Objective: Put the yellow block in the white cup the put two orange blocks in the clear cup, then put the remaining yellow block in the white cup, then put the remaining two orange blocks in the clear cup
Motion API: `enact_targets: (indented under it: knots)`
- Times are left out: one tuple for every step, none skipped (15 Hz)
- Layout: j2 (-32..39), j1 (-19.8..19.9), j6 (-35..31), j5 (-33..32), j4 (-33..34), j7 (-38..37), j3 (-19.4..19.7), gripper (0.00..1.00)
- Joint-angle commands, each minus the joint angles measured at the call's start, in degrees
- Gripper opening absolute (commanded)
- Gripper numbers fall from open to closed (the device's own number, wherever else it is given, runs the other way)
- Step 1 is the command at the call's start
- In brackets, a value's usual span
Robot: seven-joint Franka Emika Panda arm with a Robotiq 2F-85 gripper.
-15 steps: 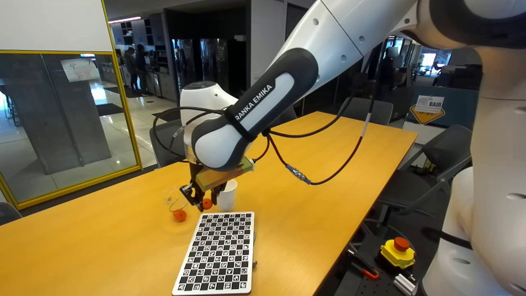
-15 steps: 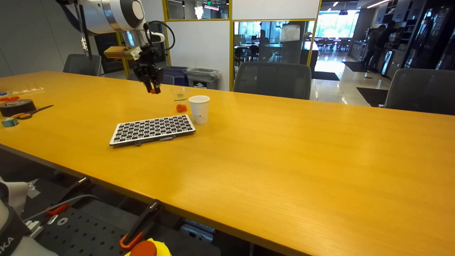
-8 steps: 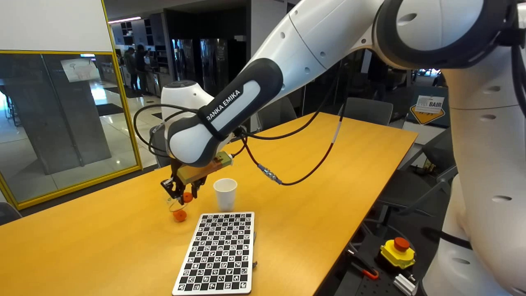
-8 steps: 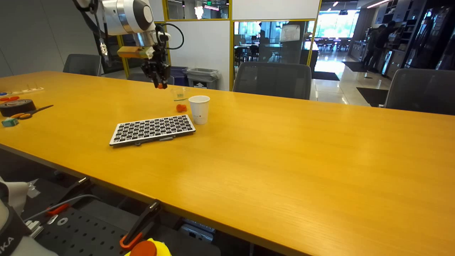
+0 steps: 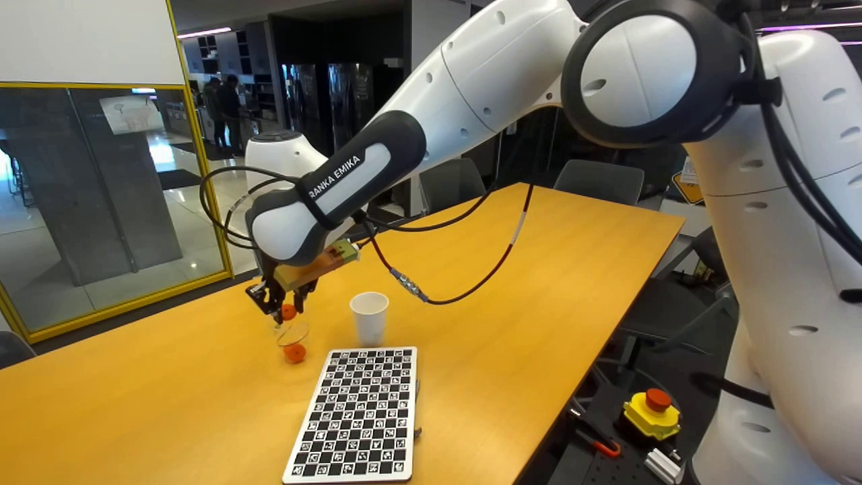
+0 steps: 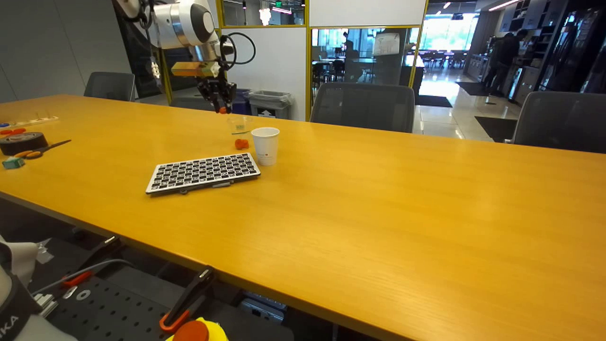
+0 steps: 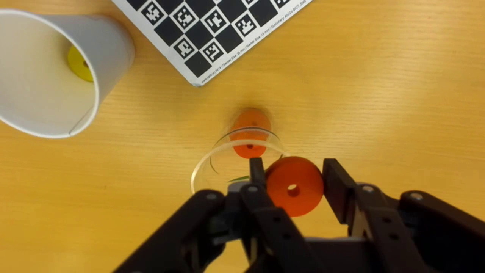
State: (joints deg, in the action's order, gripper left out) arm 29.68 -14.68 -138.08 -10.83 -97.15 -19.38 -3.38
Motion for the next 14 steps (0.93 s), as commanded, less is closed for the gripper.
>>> enact_targets:
  knots:
    - [4.71,0.04,3.14,0.63,8.01,3.19,0.75,0.21]
    - [5.56,0.1,3.38,0.7,9.15,3.61,0.9,0.21]
    - [6.32,0.23,3.75,0.85,10.27,4.16,0.99,0.21]
    - [7.11,0.28,4.16,0.88,11.32,4.45,1.11,0.21]
    - [7.75,0.34,4.38,0.91,12.23,4.77,1.2,0.21]
    - [8.36,0.47,4.64,1.03,13.04,5.07,1.24,0.21]
    - [9.04,0.57,4.99,1.14,13.94,5.32,1.25,0.21]
    - [9.62,0.67,5.42,1.25,14.7,5.59,1.26,0.21]
    - [10.1,0.72,5.83,1.34,15.42,5.75,1.3,0.21]
    - [10.67,0.88,6.64,1.71,16.24,5.91,1.21,0.68]
    - [11.08,0.92,7.13,1.82,16.85,6.04,1.21,0.69]
    - [11.42,0.97,7.64,1.93,17.45,6.14,1.22,0.76]
    - [11.72,0.96,8.03,1.93,17.88,6.14,1.27,0.82]
    - [11.81,0.96,8.36,1.94,18.16,6.18,1.29,0.91]
